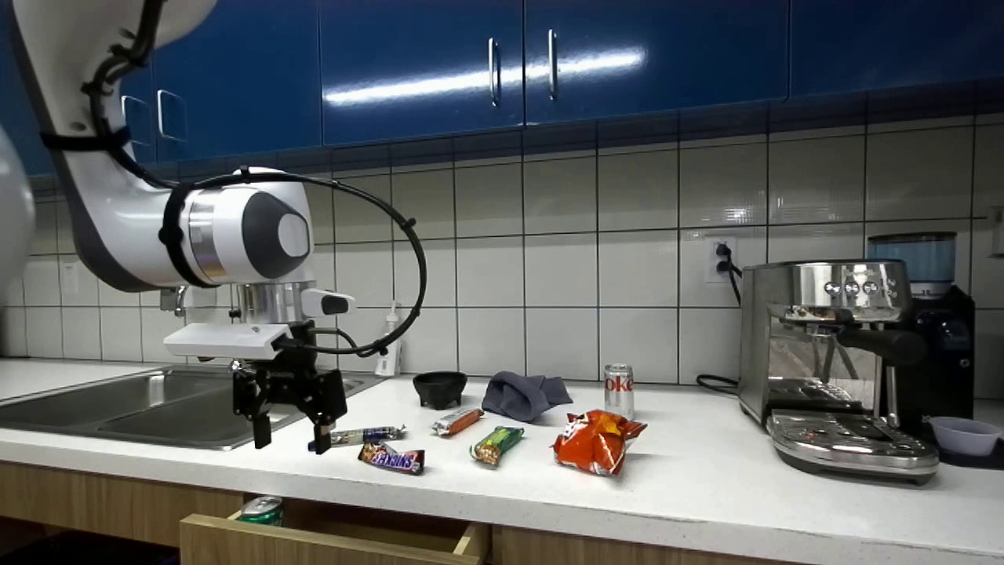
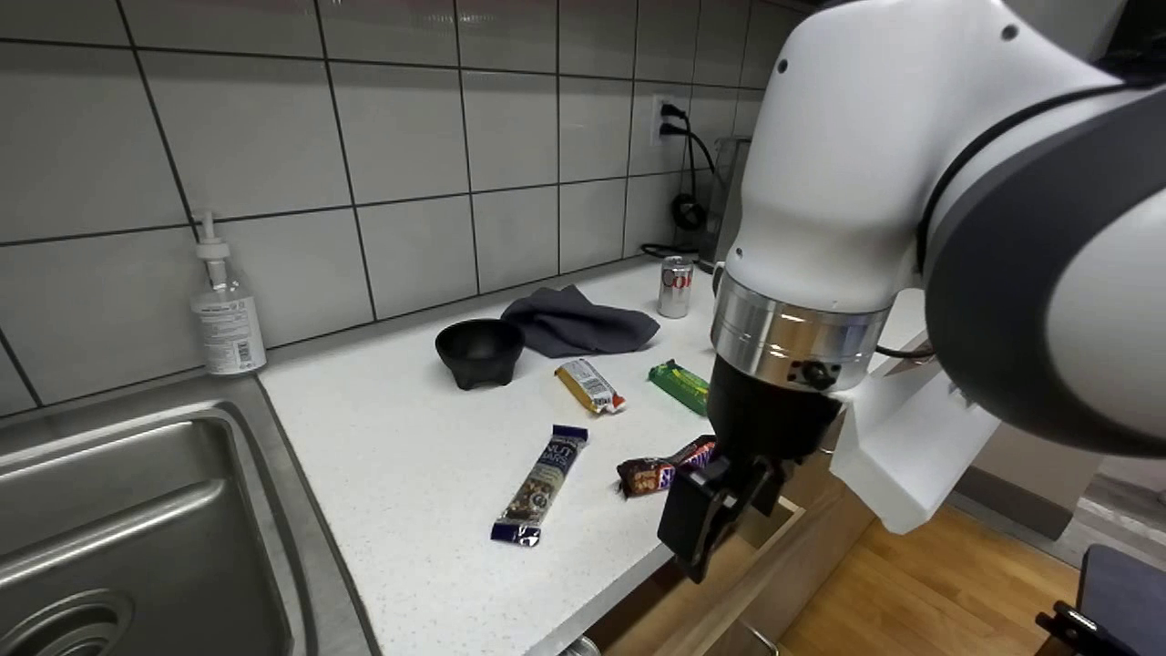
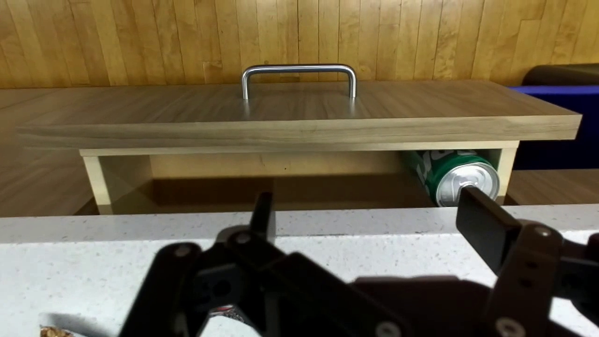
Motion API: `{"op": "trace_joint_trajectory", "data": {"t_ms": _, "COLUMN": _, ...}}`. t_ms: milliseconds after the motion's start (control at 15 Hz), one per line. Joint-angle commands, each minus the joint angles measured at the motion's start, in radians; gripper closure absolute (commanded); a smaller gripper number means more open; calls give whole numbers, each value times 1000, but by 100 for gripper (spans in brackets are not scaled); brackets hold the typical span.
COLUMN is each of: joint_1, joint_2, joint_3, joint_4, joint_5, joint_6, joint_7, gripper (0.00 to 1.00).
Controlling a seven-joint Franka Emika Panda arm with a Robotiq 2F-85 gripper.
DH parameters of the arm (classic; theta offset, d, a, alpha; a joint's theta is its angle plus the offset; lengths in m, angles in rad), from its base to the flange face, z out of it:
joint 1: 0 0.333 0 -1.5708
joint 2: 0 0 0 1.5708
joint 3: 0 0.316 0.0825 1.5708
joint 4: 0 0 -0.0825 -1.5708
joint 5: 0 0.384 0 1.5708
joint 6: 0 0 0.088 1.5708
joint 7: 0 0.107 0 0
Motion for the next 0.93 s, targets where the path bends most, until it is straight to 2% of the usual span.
{"op": "trace_joint_trajectory", "data": {"t_ms": 0, "joint_1": 6, "joint_2": 71, "joint_3": -26, "joint_4": 44, "joint_5": -42, "joint_6": 26, "joint_7": 47, "gripper": 0}}
{"op": "trace_joint_trajectory", "data": {"t_ms": 467, "joint_1": 31, "joint_2": 157, "joint_3": -81, "joint_4": 78, "joint_5": -84, "joint_6": 57, "joint_7": 102, "gripper": 0}}
{"op": "trace_joint_trajectory", "data": {"t_ms": 867, "joint_1": 84, "joint_2": 211, "joint_3": -139, "joint_4": 96, "joint_5": -164, "joint_6": 83, "joint_7": 203, "gripper": 0}}
